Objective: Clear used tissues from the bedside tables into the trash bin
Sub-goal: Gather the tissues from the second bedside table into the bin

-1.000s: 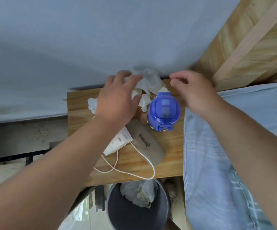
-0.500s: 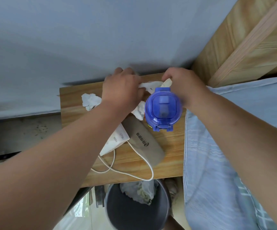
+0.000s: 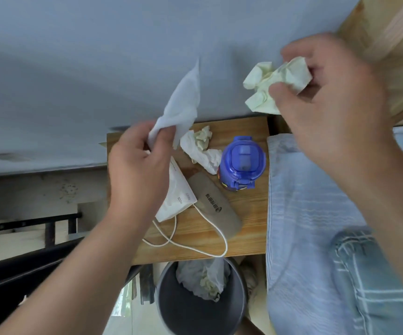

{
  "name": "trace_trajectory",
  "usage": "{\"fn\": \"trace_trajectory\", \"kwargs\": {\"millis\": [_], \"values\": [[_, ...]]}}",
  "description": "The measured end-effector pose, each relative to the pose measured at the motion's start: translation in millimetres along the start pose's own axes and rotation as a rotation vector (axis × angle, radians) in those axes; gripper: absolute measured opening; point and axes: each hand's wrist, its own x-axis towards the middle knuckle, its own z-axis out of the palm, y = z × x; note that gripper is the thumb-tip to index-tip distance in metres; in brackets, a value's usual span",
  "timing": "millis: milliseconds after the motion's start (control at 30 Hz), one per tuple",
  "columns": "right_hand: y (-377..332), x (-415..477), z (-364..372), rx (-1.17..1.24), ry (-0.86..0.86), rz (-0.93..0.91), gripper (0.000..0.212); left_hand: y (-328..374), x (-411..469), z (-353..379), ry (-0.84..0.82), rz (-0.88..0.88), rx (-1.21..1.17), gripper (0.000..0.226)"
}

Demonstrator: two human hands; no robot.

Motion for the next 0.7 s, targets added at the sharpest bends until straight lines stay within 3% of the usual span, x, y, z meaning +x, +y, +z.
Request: {"fn": "trace_trajectory", "kwargs": {"millis": [100, 233, 367, 567, 700], "values": [[-21.5, -13.5, -18.3, 0.091, 0.07, -0.032, 0.035, 1.7, -38.2, -14.6, 0.025, 0.013, -0.091, 0.023], [-47.5, -60.7, -25.3, 0.251, 0.043, -0.11, 0.033, -15.4, -82.0, -33.2, 0.078, 0.018, -0.206, 0.022], [-44.6, -150.5, 1.7, 0.352, -0.113, 0.01, 0.036, -62.3, -144.8, -33.8, 0.061, -0.212, -0.229, 0.025], [-7.5, -293.0, 61.6, 0.235, -0.427, 0.341, 0.034, -160.8, -245.9, -28.0, -0.093, -0.537, -0.061, 0.023], [29.5, -354.2, 109.3, -0.016, -0.612, 0.453, 0.033, -224.1, -277.4, -27.4, -0.301, -0.618, 0.264, 0.026]]}}
